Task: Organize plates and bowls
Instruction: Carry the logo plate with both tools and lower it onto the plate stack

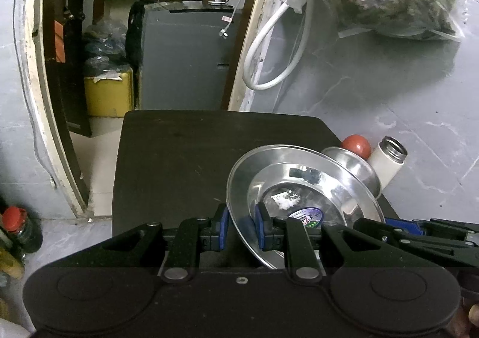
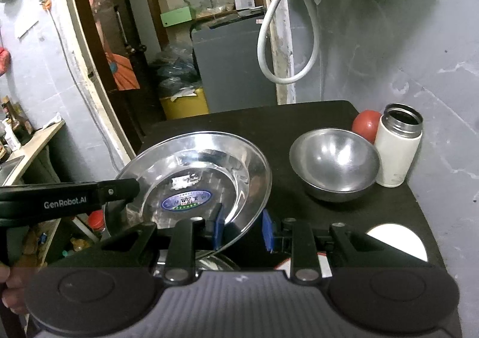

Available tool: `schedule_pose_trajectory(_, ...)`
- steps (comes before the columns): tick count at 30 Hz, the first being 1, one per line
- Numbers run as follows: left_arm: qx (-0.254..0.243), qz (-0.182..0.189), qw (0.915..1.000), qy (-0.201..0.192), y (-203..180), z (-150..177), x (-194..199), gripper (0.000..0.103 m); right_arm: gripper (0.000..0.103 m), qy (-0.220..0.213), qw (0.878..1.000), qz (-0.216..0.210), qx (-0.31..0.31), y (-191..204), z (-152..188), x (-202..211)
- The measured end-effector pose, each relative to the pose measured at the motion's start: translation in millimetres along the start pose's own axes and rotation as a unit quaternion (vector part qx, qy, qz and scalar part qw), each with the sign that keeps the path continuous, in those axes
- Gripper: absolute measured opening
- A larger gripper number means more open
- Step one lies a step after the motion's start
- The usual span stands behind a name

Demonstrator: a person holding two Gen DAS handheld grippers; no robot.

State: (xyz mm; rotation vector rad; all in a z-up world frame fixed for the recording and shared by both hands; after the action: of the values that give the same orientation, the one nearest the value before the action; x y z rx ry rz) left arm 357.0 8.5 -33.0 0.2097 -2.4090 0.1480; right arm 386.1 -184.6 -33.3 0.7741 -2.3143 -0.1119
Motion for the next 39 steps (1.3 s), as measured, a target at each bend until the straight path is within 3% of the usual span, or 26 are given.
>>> schedule_pose_trajectory(18,0.004,-0.018,0.9997,0.014,-8.7,37.0,38.8,0.020,0.030,0.011,0.999,-0.030,0.008,0.4,29.9,33.4)
schedule_pose_trajectory(39,0.008,-0.036,0.9976,0.059,18.2,78.1,44.6,0.021,0.030,0.061,0.996,-0.063,0.014,20.7,66.1,27.4)
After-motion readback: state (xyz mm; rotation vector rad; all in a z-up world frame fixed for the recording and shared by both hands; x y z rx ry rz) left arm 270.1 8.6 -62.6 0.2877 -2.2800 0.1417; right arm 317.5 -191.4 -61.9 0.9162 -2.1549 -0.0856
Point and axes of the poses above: each gripper's, at about its wrist camera, not at the fingertips, and x roughly against the way its jaws point, y to its left, z to its underside, the point moved 7 cm from there along -x, roughly the way its jaws point, and after that the axes turned 14 degrees about -z, right-handed, at the moved point
